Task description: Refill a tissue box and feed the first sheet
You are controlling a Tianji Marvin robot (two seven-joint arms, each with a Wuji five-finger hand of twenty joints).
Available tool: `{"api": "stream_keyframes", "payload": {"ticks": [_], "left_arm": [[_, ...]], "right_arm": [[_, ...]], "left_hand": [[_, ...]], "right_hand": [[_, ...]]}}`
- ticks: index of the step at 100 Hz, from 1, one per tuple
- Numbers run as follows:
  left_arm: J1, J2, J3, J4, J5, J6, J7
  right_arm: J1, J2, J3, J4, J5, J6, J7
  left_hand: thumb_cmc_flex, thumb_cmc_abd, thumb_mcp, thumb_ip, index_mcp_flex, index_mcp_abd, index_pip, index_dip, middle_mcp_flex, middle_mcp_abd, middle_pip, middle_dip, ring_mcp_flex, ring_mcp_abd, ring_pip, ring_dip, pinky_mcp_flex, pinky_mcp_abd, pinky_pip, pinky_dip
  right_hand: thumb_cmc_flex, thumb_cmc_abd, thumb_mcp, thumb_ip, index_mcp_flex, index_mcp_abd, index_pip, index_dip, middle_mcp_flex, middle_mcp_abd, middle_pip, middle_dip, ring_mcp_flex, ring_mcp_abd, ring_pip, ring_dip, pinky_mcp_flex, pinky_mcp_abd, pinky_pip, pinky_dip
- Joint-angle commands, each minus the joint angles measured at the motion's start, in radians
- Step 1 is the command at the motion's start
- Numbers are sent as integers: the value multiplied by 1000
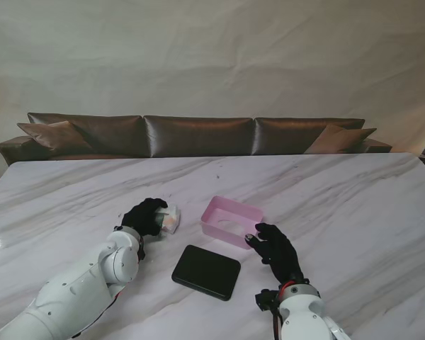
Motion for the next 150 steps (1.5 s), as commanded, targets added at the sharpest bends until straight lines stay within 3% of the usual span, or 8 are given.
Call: {"api": "stream_keyframes", "payload": {"ticks": [1,15,30,42,88,107,126,150], "left_arm": [[22,-23,7,30,-6,4,2],[17,-35,10,46,6,2,63],[27,-27,-4,13,40,4,76],[48,-16,-35,-45,70,13,77],[164,29,-190,-383,136,74,-57],[200,32,-232,-483,23,39,-154],[209,48,-254,-545,-122,-6,-308],[163,59,-242,-519,-273,-43,-436]], "right_arm": [[-2,-4,-2,0,2,1,12],[-2,-4,1,4,6,-3,13],[-5,-3,5,2,4,-7,13],[-9,-1,11,-4,-7,-7,16],[-11,13,36,-45,-98,-1,30],[-2,28,44,-53,-189,-9,52],[29,52,42,-34,-329,-33,81],[79,68,24,15,-440,-88,81]], "left_hand": [[101,-56,71,-40,87,-50,109,59,56,-74,204,-3,224,-7,232,71,123,-400,2773,4],[50,-23,89,-27,268,-113,251,174,273,-147,315,110,433,-87,363,95,137,-390,2831,87],[113,-83,71,-65,372,-178,330,271,383,-170,351,157,502,-99,374,95,143,-383,2878,114],[158,-90,66,-70,447,-194,371,329,435,-177,372,164,529,-90,393,107,145,-379,2897,131],[188,-94,74,-42,471,-176,359,368,475,-158,370,186,564,-73,407,146,146,-378,2900,141],[200,-88,66,-32,470,-158,347,371,474,-143,359,194,566,-68,405,156,146,-378,2899,142],[205,-67,51,-22,456,-146,335,375,463,-135,346,206,554,-69,398,169,144,-379,2887,141],[199,-52,39,3,441,-127,320,378,458,-122,332,215,555,-77,390,180,142,-381,2877,143]], "right_hand": [[3,-6,-23,-15,19,-44,2,10,27,-38,13,8,16,-26,14,0,9,-25,26,0],[9,-3,-26,-15,21,-48,2,11,38,-40,17,9,23,-24,16,1,10,-24,28,-1],[15,-3,-30,-15,29,-54,4,13,52,-42,19,10,31,-21,20,2,12,-24,29,-2],[21,-5,-31,-15,36,-60,6,15,61,-47,21,11,36,-19,22,3,12,-24,30,-2],[43,-26,-33,-14,79,-104,18,36,97,-59,32,16,55,6,57,20,18,-29,39,-4],[83,-95,-26,-14,119,-144,30,54,115,-82,48,26,79,-5,70,26,33,-40,52,-2],[171,-208,-22,-31,114,-216,50,80,97,-128,68,45,97,-44,74,35,35,-73,56,1],[409,-244,-145,-85,55,-345,97,98,14,-216,95,59,97,-85,94,73,30,-134,72,39]]}}
